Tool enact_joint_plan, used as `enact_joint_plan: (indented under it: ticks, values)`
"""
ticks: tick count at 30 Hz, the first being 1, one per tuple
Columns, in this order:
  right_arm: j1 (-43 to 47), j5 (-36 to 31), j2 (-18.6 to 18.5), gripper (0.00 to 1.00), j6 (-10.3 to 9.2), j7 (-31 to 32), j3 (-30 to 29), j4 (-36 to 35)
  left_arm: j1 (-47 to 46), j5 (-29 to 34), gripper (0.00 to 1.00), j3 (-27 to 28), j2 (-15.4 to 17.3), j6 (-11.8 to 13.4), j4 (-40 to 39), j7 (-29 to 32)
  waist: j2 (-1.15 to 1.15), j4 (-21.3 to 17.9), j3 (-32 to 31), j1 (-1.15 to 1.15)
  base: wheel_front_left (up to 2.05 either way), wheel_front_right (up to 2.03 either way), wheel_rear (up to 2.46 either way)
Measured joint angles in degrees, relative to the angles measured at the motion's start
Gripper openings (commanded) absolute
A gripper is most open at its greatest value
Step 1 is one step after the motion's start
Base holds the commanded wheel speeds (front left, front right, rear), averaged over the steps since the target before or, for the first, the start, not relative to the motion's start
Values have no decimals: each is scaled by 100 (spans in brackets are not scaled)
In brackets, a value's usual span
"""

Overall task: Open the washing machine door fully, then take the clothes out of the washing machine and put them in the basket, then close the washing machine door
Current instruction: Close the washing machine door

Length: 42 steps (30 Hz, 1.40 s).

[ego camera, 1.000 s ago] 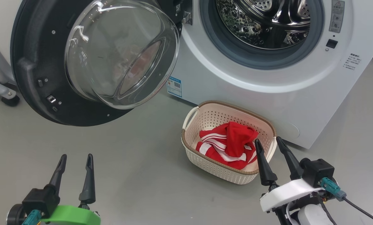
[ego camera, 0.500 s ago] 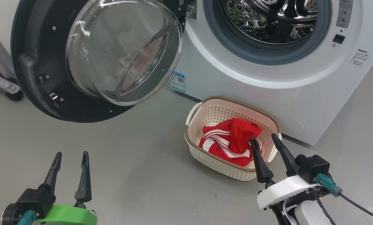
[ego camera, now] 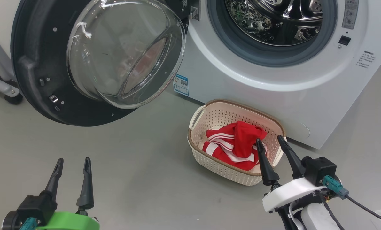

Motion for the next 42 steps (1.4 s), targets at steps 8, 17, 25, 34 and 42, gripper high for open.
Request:
enact_joint_plan:
  ticks: [8, 17, 25, 34, 42]
  values:
    - [-1, 8, 0, 100, 0, 0, -15, 8, 3, 0, 100, -1, 0, 2, 0, 0, 0, -14, -30, 0, 0, 0, 0]
    - [-2, 30, 0, 100, 0, 0, -24, 9, 12, 0, 100, 0, 0, 25, 0, 0, 0, -23, -60, 0, 0, 0, 0]
    - [-2, 32, 0, 100, 0, 0, -24, 13, 15, 0, 100, 3, 0, 41, 0, 0, 0, -29, -71, 0, 0, 0, 0]
    - [-2, 32, 0, 100, 0, 0, -34, 13, 16, 0, 0, -12, 0, 41, 2, 0, 0, -36, -66, 0, 0, 0, 0]
    - [-2, 31, 0, 100, -1, 0, -44, -7, 16, 0, 0, -44, -1, 40, -5, 0, 0, -37, -34, 0, 0, 0, 0]
